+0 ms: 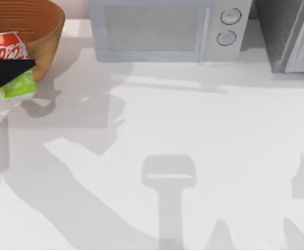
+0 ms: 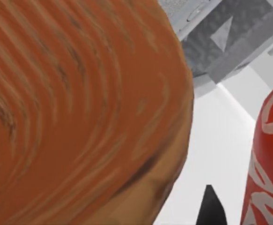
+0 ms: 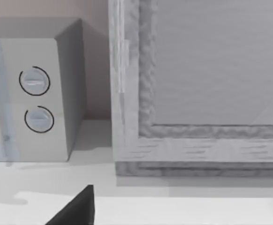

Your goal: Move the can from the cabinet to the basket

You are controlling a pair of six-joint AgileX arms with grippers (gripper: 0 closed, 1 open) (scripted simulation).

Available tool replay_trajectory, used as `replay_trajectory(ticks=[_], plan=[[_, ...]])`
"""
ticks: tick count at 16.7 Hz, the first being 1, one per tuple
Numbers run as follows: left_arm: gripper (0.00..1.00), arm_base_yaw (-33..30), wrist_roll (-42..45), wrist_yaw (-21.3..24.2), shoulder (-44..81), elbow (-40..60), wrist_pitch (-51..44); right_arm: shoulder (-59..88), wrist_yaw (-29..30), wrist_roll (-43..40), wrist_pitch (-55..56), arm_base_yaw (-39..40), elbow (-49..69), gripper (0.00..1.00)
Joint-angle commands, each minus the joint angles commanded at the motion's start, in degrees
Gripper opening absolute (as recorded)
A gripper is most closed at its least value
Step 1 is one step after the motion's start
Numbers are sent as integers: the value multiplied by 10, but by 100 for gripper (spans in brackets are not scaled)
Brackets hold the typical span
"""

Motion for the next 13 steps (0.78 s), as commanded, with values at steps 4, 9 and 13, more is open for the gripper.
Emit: replay_trajectory(ticks=[4, 9, 13], plan=[[0, 2, 5, -33, 11, 32, 34, 0, 0, 0, 0, 0, 0, 100], [15, 2, 5, -33, 11, 32, 34, 0, 0, 0, 0, 0, 0, 100], [45, 2, 5, -33, 11, 32, 34, 0, 0, 0, 0, 0, 0, 100]])
